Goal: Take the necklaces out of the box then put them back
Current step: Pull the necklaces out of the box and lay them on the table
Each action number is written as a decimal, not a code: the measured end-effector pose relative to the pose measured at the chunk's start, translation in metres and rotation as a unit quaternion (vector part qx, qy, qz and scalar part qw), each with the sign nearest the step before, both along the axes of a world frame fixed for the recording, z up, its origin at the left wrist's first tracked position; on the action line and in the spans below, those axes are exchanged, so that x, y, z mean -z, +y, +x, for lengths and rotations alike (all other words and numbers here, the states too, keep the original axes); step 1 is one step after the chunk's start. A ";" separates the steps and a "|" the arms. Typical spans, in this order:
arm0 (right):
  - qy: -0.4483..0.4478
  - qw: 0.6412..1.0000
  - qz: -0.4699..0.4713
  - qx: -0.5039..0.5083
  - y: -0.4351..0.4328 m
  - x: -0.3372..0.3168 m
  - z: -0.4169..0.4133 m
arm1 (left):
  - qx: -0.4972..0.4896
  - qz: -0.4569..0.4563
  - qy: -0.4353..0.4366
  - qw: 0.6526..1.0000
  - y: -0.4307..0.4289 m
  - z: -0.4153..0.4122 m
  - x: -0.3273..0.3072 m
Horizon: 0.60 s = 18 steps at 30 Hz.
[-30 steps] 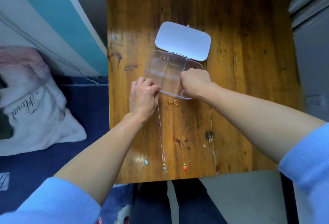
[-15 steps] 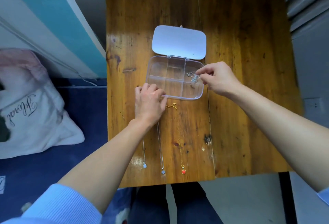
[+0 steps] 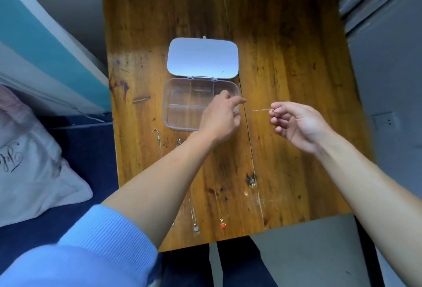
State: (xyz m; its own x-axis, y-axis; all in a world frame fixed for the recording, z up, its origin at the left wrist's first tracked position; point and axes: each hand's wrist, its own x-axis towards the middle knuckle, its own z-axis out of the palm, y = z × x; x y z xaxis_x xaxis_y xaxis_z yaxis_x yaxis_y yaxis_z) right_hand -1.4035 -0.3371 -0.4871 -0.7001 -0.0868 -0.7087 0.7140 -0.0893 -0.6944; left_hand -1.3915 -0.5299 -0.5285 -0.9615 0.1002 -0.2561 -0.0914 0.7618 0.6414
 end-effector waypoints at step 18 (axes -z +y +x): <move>-0.052 0.995 -0.001 0.090 0.046 0.023 0.038 | -0.072 0.315 -0.196 0.926 -0.051 -0.007 -0.043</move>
